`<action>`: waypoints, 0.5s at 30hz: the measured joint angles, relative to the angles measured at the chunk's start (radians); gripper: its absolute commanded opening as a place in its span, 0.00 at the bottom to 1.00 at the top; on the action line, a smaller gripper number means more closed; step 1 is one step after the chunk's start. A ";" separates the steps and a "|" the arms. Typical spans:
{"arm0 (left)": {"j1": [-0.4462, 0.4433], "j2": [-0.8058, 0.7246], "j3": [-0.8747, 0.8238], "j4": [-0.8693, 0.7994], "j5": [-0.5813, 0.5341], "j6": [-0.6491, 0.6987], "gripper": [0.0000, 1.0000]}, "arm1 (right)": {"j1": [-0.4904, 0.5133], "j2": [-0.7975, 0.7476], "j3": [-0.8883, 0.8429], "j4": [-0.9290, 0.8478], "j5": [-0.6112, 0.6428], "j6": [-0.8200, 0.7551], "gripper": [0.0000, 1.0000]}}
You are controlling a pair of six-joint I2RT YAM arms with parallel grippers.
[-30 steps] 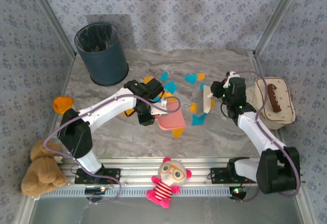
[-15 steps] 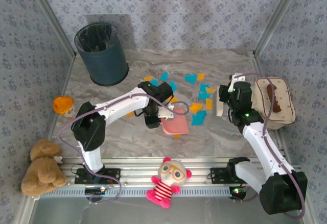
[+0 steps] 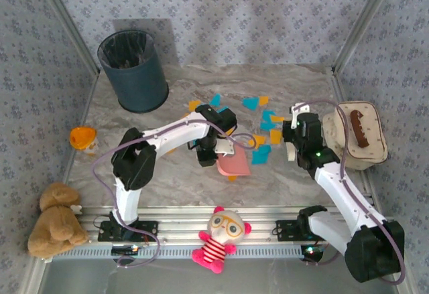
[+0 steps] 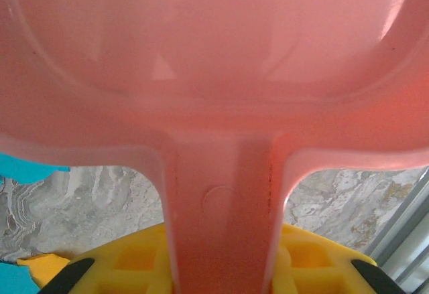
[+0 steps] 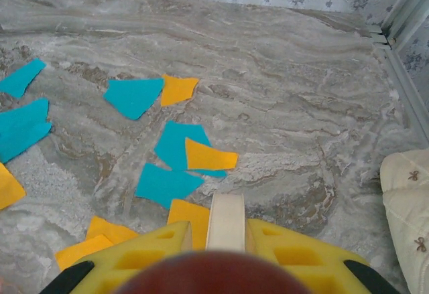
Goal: Sweep away the paper scraps from the table
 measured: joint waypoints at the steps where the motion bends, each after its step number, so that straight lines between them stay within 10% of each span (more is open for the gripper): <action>1: 0.000 0.006 0.010 -0.005 0.000 -0.003 0.00 | 0.003 0.000 -0.002 0.000 0.001 -0.003 0.00; 15: 0.000 0.116 0.100 -0.079 -0.018 -0.035 0.00 | 0.057 0.028 -0.019 0.022 0.003 -0.012 0.00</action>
